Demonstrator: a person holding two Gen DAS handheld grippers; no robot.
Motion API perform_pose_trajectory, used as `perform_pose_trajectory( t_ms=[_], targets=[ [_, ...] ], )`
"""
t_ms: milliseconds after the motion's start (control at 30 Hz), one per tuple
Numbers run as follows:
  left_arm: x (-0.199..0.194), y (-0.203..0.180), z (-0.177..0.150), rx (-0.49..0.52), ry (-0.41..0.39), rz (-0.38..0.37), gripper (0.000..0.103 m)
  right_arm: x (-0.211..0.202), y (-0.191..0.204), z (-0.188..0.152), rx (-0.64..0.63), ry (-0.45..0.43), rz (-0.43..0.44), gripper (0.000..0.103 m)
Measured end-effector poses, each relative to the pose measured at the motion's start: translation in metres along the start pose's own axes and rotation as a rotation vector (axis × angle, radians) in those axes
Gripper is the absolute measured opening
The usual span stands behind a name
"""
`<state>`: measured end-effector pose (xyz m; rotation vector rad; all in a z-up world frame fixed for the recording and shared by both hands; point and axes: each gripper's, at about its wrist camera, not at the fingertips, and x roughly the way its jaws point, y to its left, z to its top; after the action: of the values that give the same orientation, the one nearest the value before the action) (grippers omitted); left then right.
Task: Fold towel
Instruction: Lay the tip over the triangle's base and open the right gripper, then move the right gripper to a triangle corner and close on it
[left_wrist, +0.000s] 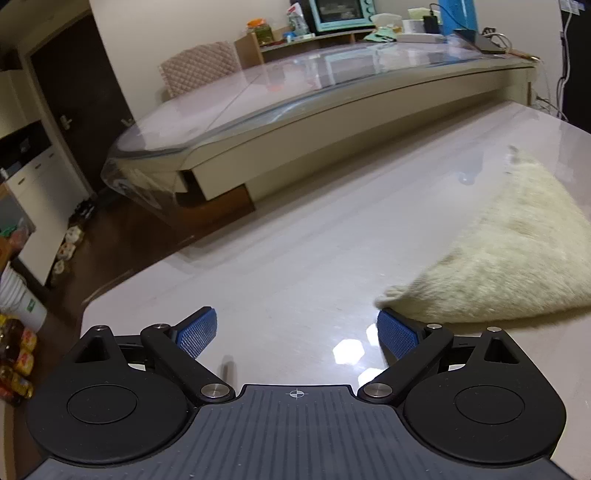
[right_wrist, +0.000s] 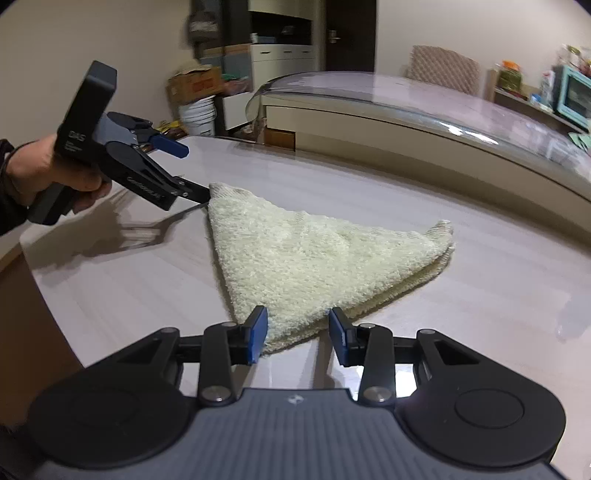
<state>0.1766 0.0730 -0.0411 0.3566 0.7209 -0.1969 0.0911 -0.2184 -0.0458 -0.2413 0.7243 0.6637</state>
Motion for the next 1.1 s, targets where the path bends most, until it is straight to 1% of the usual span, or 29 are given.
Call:
perform_pose_trajectory(
  t_ms=[100, 133, 167, 200, 233, 267, 333, 400, 433, 533, 567, 667, 733, 800, 933, 1100],
  targets=[
    [-0.002, 0.006, 0.001, -0.022, -0.004, 0.006, 0.097, -0.001, 0.005, 0.0, 0.018, 0.003, -0.015, 0.041],
    [-0.004, 0.006, 0.001, -0.027, -0.005, 0.012, 0.097, -0.002, 0.004, 0.001, 0.025, -0.002, -0.019, 0.042],
    [-0.009, 0.007, 0.0, -0.039, -0.006, 0.019, 0.097, -0.004, 0.003, 0.001, 0.029, -0.007, -0.023, 0.048],
    [-0.016, 0.006, -0.001, -0.057, -0.001, 0.028, 0.097, -0.01, 0.0, 0.0, 0.034, -0.015, -0.031, 0.051],
    [-0.02, 0.005, -0.002, -0.065, 0.004, 0.034, 0.097, -0.012, -0.002, 0.0, 0.031, -0.017, -0.037, 0.058],
    [-0.026, 0.003, -0.004, -0.078, 0.011, 0.043, 0.097, -0.018, -0.004, -0.001, 0.015, -0.019, -0.06, 0.064],
    [-0.041, -0.004, -0.008, -0.11, 0.026, 0.063, 0.098, -0.029, -0.008, -0.004, -0.012, -0.025, -0.102, 0.071],
    [-0.059, -0.017, -0.015, -0.154, 0.049, 0.08, 0.099, -0.04, -0.011, -0.007, -0.026, -0.027, -0.134, 0.076],
    [-0.067, -0.024, -0.018, -0.169, 0.051, 0.082, 0.1, -0.046, -0.013, -0.01, -0.029, -0.025, -0.149, 0.081],
    [-0.085, -0.04, -0.025, -0.226, 0.049, 0.089, 0.103, -0.055, -0.015, -0.013, -0.015, -0.031, -0.153, 0.096],
    [-0.091, -0.049, -0.027, -0.24, 0.051, 0.082, 0.103, -0.059, -0.016, -0.015, -0.004, -0.035, -0.151, 0.098],
    [-0.104, -0.073, -0.033, -0.261, 0.058, 0.072, 0.103, -0.07, -0.015, -0.02, 0.019, -0.045, -0.121, 0.103],
    [-0.11, -0.086, -0.035, -0.271, 0.06, 0.07, 0.103, -0.075, -0.015, -0.023, 0.033, -0.047, -0.103, 0.103],
    [-0.114, -0.097, -0.037, -0.293, 0.068, 0.051, 0.103, -0.079, -0.016, -0.026, 0.048, -0.044, -0.083, 0.103],
    [-0.121, -0.112, -0.037, -0.311, 0.071, 0.046, 0.103, -0.087, -0.021, -0.033, 0.083, -0.047, -0.054, 0.103],
    [-0.124, -0.121, -0.034, -0.323, 0.071, 0.041, 0.103, -0.092, -0.026, -0.039, 0.12, -0.053, -0.028, 0.103]
  ],
)
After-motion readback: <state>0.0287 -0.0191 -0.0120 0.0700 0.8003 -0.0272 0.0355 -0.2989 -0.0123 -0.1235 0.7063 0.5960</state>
